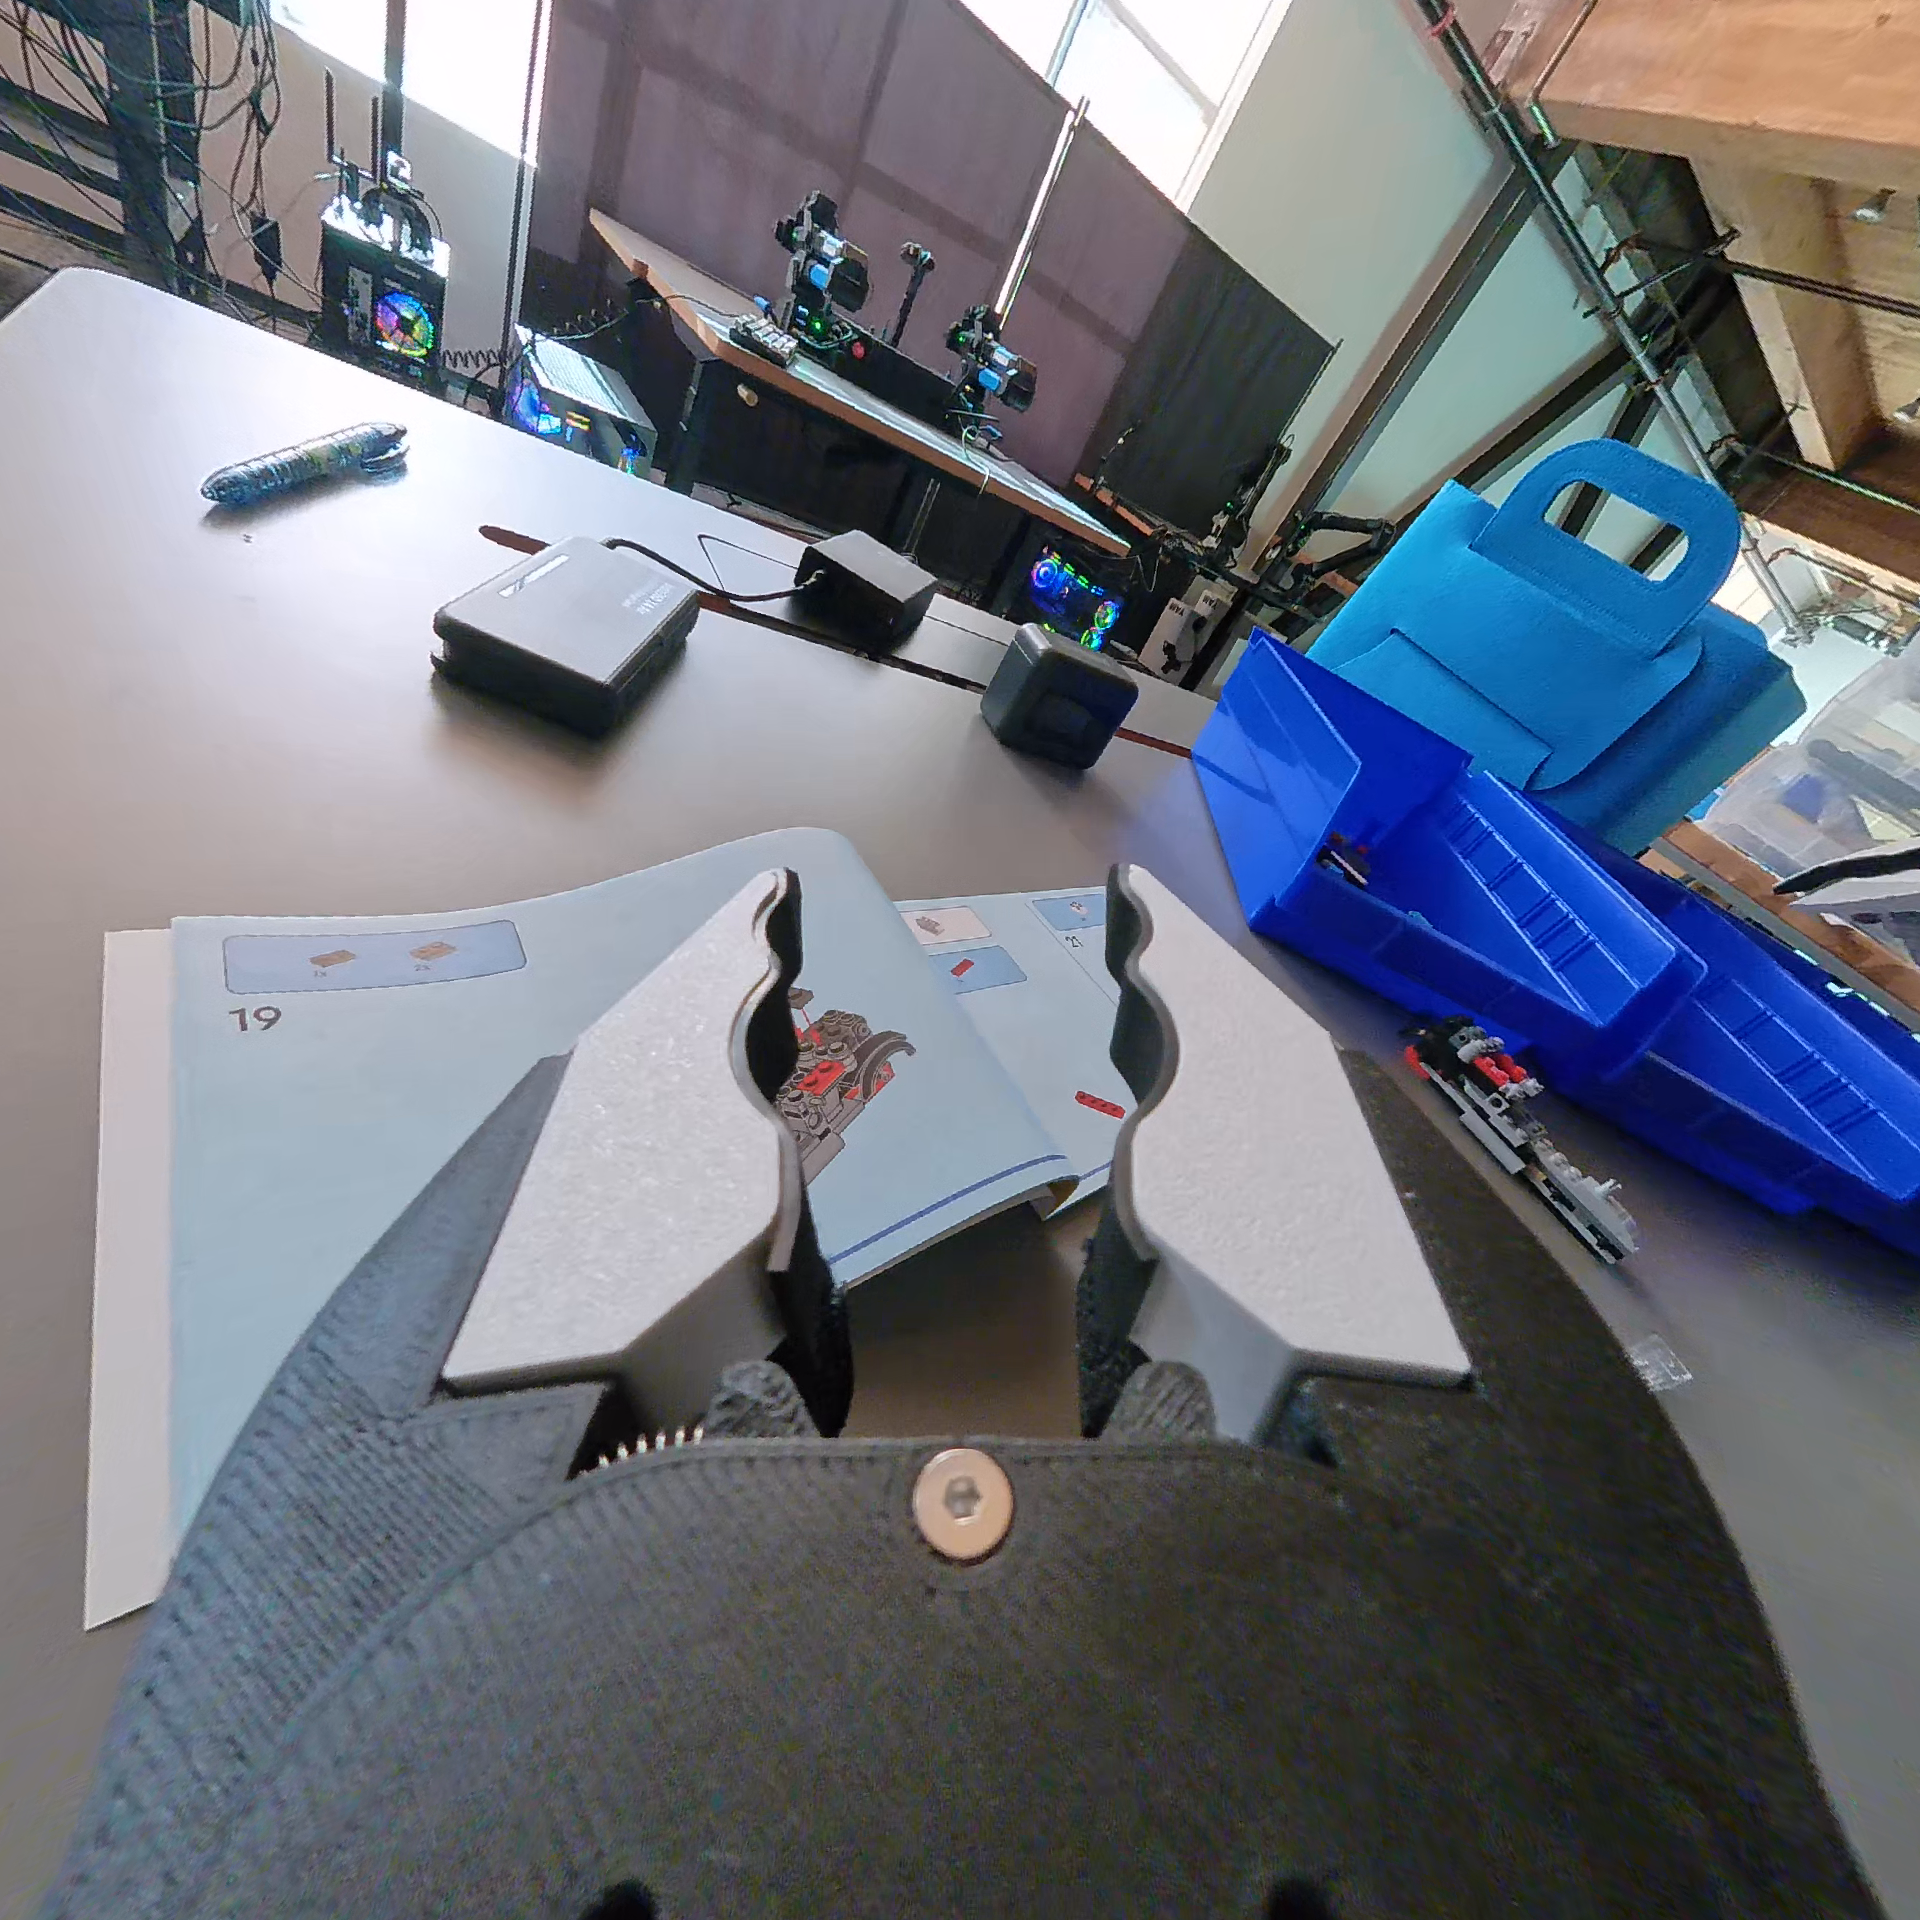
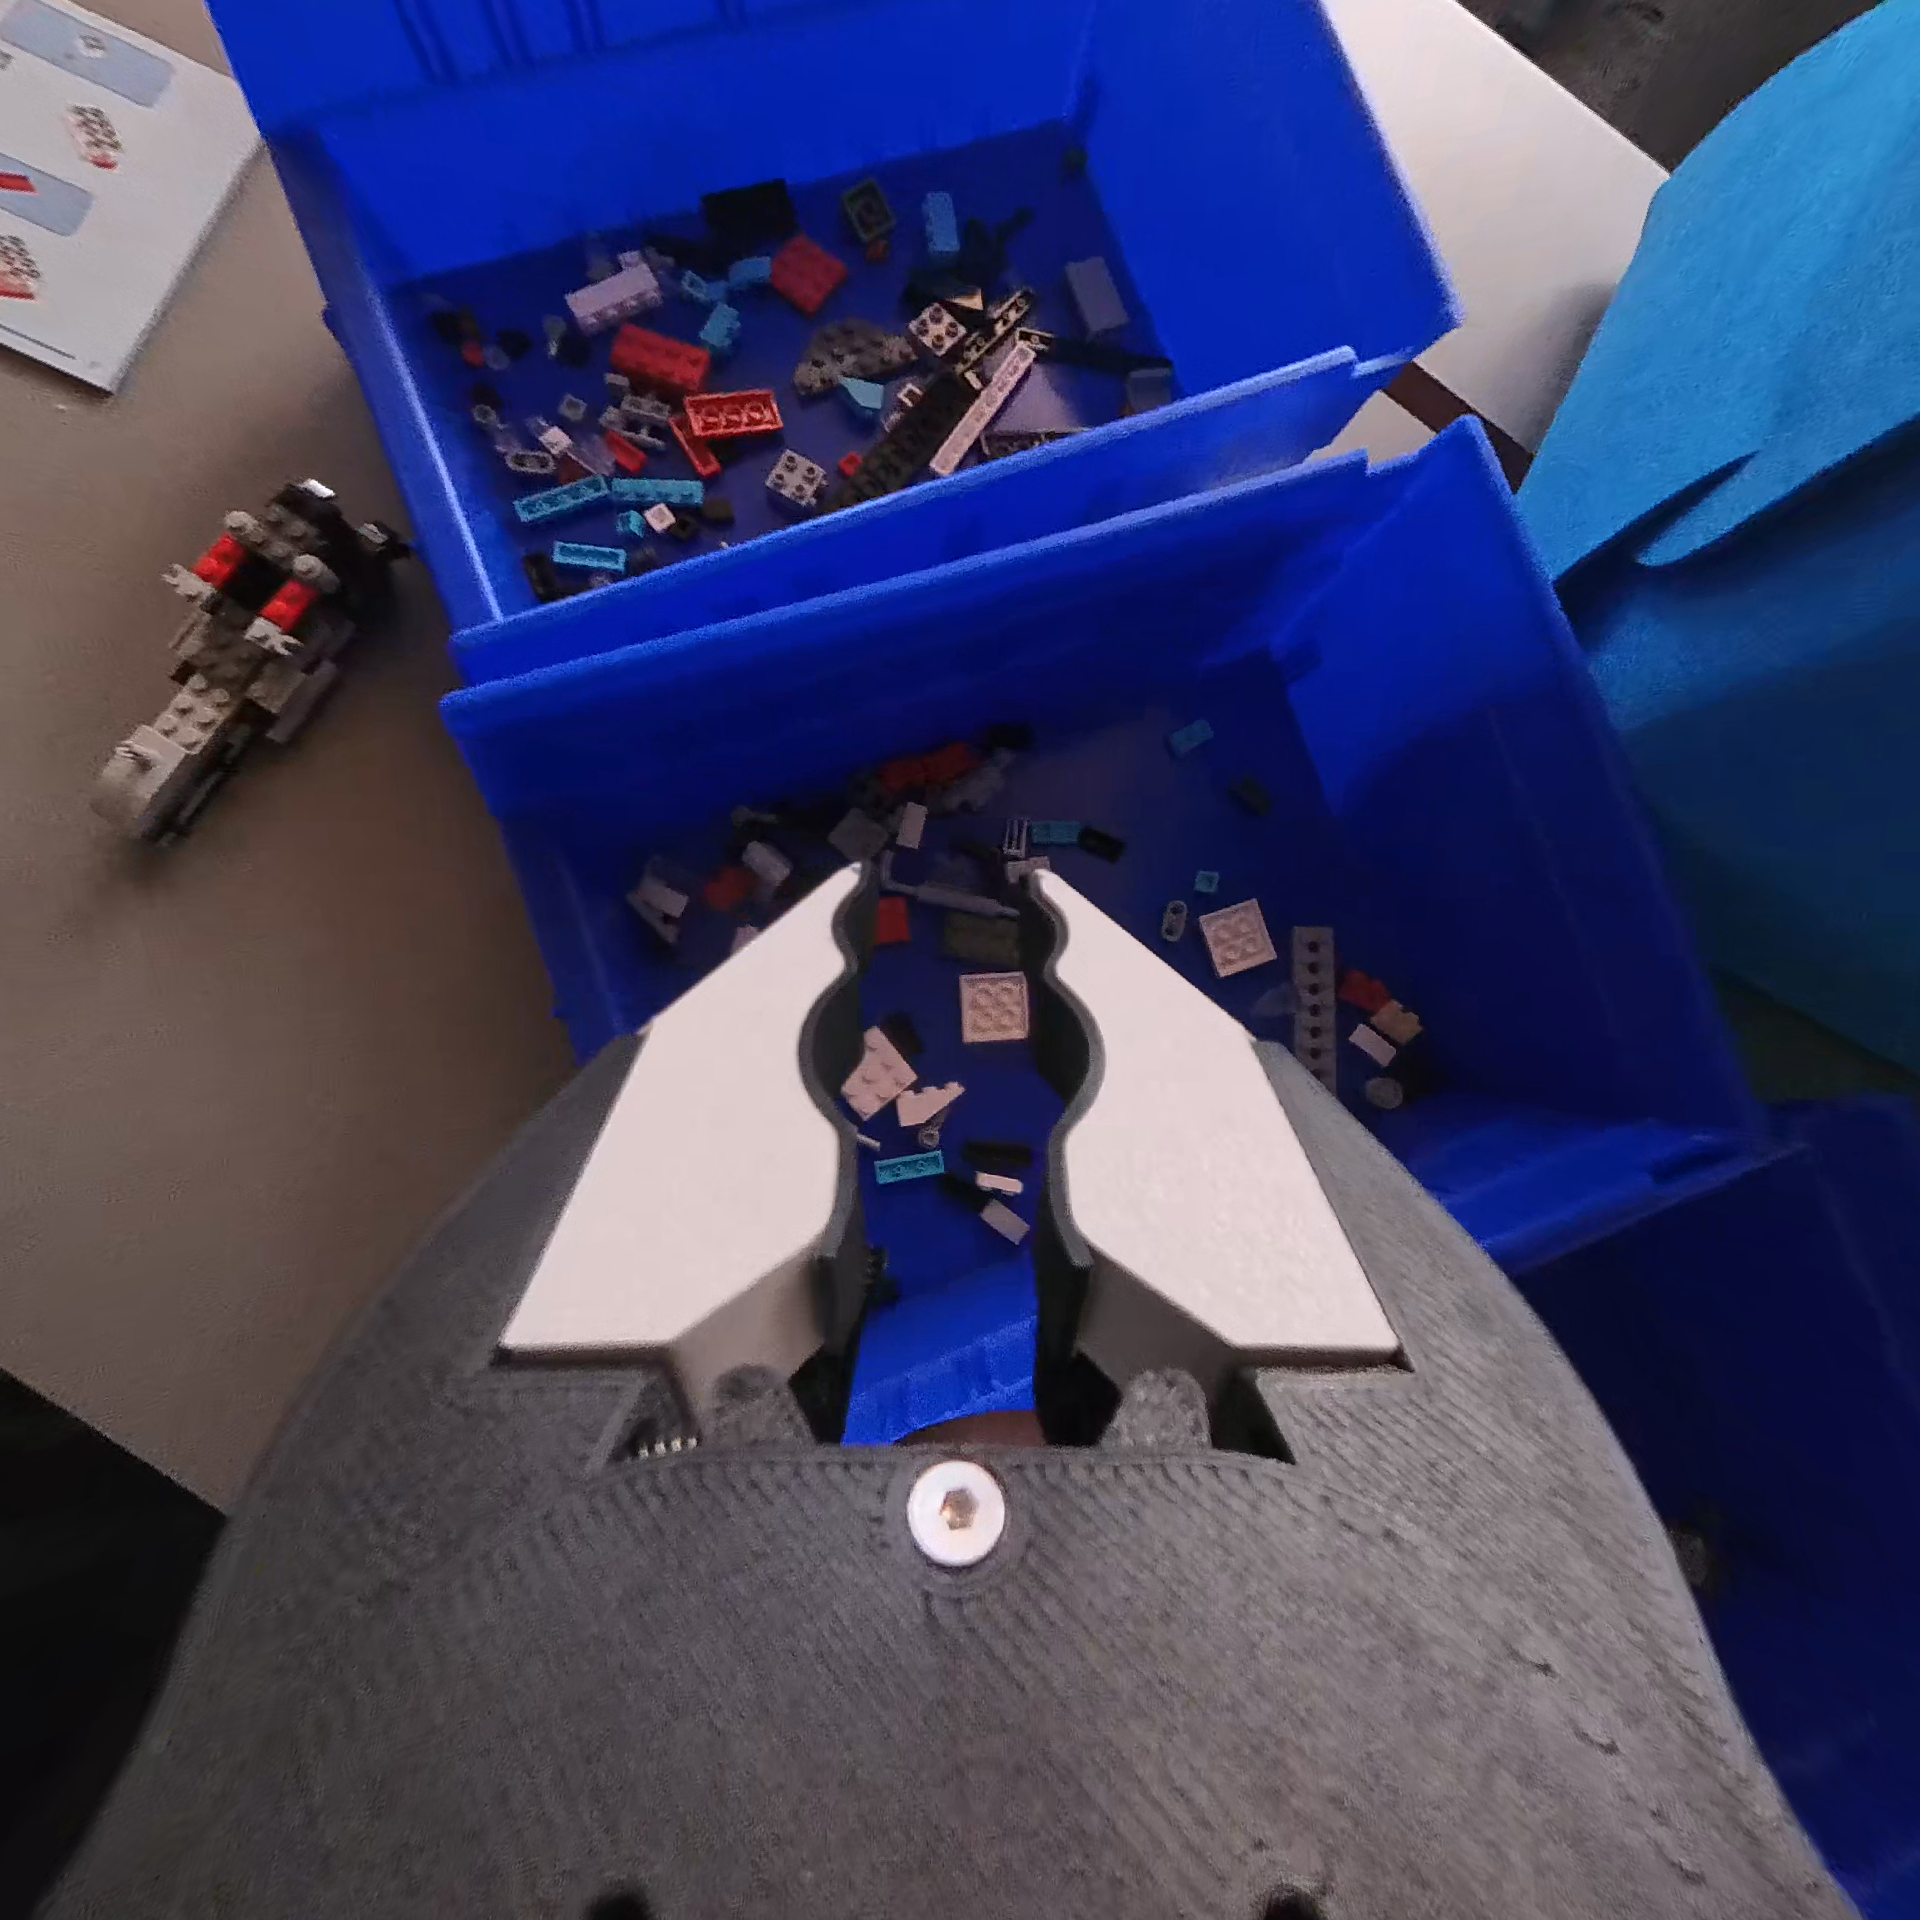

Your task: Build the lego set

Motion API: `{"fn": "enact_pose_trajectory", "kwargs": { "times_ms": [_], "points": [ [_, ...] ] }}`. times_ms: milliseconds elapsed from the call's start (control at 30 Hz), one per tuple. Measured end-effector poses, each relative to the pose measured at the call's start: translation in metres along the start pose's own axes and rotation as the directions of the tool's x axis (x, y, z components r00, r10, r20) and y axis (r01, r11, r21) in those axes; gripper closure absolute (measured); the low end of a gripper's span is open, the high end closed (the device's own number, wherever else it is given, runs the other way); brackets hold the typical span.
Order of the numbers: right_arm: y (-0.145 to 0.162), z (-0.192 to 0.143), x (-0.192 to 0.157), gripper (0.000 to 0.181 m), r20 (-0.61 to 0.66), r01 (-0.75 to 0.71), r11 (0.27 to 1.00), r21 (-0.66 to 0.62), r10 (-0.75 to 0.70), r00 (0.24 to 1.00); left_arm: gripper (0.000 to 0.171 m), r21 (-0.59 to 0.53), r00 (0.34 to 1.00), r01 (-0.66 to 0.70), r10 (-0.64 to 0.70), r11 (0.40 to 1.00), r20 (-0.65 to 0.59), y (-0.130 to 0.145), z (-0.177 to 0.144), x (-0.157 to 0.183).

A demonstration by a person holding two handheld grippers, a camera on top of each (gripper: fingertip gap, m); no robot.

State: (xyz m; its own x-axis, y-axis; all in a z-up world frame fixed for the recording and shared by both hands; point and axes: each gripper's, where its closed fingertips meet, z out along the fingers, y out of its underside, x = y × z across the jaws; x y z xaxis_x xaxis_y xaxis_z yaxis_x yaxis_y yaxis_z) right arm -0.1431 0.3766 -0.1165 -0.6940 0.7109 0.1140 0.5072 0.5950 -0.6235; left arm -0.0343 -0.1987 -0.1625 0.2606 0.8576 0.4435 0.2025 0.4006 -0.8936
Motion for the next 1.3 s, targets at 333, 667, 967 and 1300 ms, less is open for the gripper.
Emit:
{"fn": "enact_pose_trajectory", "kwargs": {
  "times_ms": [333, 667, 967, 1300],
  "points": [
    [0.038, 0.015, 0.073, 0.151, -0.092, -0.02, 0.973, -0.229, -0.001, 0.996, 0.113, -0.002, 1.0, 0.0, 0.0, 1.0, -0.002, 0.0, 0.0, 0.0],
    [0.08, 0.069, 0.1, 0.15, 0.005, 0.124, 0.818, -0.562, -0.146, 0.989, 0.113, 0.003, 1.0, -0.002, 0.002, 1.0, 0.005, 0.0, 0.0, 0.0],
    [0.106, 0.09, 0.092, 0.148, -0.052, -0.043, 0.707, -0.706, 0.009, 0.999, 0.113, 0.0, 1.0, 0.005, -0.005, 1.0, 0.002, 0.0, 0.0, -0.001],
    [0.105, 0.094, 0.089, 0.158, -0.071, -0.065, 0.722, -0.689, 0.023, 0.997, 0.113, 0.003, 1.0, 0.008, -0.008, 1.0, 0.0, 0.0, 0.0, -0.001]
  ]
}}
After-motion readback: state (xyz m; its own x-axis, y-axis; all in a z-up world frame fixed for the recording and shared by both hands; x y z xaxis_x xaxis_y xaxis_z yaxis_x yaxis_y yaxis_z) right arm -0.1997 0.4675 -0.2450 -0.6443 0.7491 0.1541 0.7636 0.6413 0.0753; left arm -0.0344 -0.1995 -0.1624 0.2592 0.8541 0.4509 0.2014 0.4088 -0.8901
